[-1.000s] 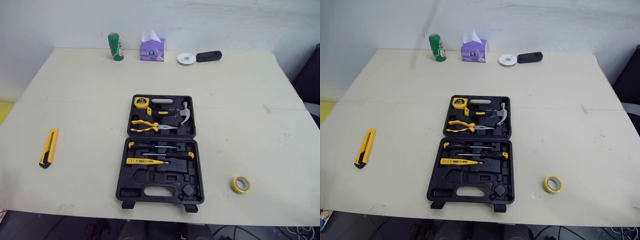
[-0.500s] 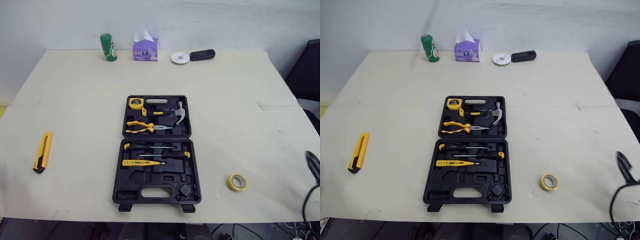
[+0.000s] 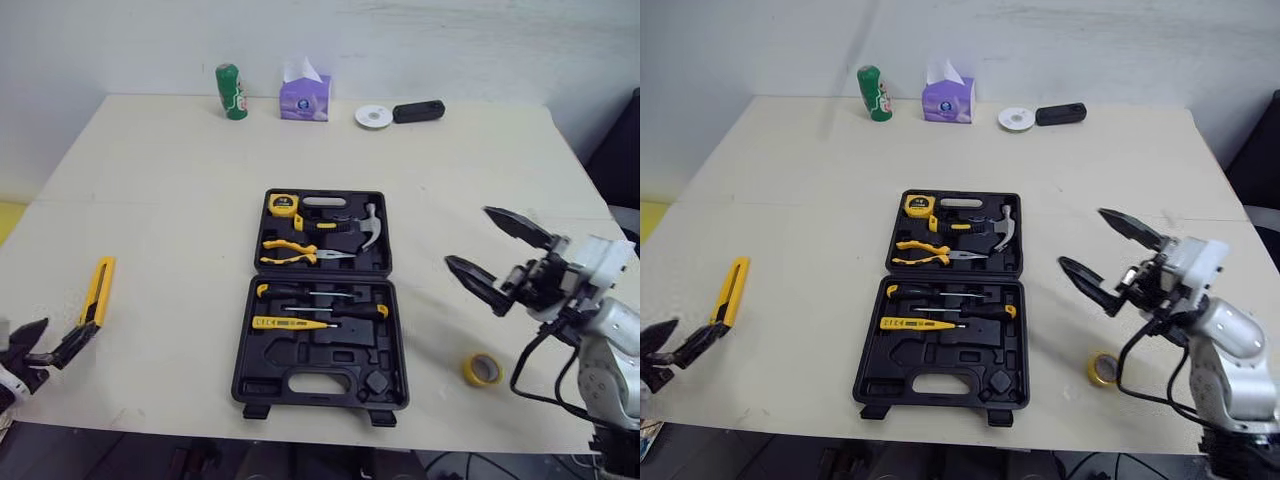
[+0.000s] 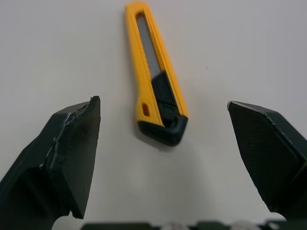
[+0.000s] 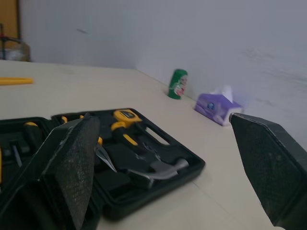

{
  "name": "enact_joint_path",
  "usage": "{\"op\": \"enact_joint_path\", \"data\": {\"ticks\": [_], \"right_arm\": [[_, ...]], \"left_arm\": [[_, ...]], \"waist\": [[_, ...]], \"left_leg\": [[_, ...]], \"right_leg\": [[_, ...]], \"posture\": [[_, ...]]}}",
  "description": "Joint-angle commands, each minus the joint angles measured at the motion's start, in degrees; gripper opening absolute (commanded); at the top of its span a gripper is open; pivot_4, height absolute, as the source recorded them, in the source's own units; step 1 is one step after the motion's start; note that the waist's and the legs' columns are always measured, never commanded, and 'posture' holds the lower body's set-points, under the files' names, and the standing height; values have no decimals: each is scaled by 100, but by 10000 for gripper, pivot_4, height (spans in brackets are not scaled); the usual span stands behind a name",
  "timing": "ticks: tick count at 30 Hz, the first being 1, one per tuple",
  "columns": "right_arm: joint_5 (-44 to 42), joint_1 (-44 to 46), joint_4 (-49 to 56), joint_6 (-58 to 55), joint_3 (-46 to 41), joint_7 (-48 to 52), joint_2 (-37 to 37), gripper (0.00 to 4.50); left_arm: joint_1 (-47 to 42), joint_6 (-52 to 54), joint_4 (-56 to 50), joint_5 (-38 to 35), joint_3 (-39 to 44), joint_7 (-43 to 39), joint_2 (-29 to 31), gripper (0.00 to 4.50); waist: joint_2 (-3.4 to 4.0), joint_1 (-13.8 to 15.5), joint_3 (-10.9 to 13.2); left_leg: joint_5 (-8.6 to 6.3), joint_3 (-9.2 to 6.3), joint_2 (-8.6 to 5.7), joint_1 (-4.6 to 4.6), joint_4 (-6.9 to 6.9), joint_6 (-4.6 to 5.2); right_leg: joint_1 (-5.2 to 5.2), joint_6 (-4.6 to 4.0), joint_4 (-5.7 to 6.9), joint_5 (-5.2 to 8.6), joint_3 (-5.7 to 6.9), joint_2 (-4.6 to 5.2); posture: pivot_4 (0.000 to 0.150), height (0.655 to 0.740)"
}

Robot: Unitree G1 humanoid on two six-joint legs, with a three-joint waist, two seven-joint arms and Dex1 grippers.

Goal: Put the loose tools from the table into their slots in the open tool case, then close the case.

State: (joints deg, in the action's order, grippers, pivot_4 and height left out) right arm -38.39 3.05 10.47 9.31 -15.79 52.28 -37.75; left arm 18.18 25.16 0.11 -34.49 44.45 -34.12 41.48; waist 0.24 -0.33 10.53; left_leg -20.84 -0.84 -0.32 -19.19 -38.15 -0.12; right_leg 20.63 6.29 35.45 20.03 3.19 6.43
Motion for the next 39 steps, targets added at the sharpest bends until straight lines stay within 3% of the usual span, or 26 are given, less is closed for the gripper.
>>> {"op": "enact_joint_path", "data": {"ticks": [1,9,16,28,31,37,39], "right_arm": [[78,588,565,-139,558,436,-24,45000],[-248,968,1001,-588,1006,858,143,45000],[-199,1174,1219,-771,1398,1069,333,45000],[-313,1179,1382,-1155,1348,1428,93,45000],[-275,1155,1432,-1182,1292,1375,77,45000],[-221,1108,1431,-1197,1216,1395,-9,45000],[-205,1099,1430,-1203,1198,1395,-27,45000]], "left_arm": [[-371,1127,-571,-178,-98,748,181,44771],[-1390,2429,-266,-8,-597,1311,477,44771],[-2013,2495,464,546,-1153,1457,755,44771],[-2384,2589,1021,759,-1704,981,609,44771],[-2280,2600,988,792,-1749,909,558,37783],[-2336,2478,974,902,-1720,996,393,13533],[-2339,2404,951,941,-1676,1029,334,13471]], "waist": [[-2,12,1],[-10,18,4],[-11,7,4],[5,45,5],[32,39,5],[38,60,3],[41,63,3]], "left_leg": [[0,0,0,-2,0,0],[3,-13,-3,-7,-3,-2],[6,-12,-2,-10,2,-6],[13,-16,-3,-6,0,-12],[14,-15,-5,-5,0,-12],[14,-15,-16,-5,0,-8],[14,-15,-17,-4,1,-7]], "right_leg": [[1,0,-1,0,0,0],[-1,0,0,0,19,-2],[4,0,13,0,21,-9],[2,0,8,0,27,-6],[3,0,8,0,27,-4],[-1,1,8,0,27,7],[-1,1,8,0,27,8]], "posture": [[1500,7400],[1500,7400],[1500,7400],[1500,7400],[1500,7400],[1500,7400],[1500,7400]]}}
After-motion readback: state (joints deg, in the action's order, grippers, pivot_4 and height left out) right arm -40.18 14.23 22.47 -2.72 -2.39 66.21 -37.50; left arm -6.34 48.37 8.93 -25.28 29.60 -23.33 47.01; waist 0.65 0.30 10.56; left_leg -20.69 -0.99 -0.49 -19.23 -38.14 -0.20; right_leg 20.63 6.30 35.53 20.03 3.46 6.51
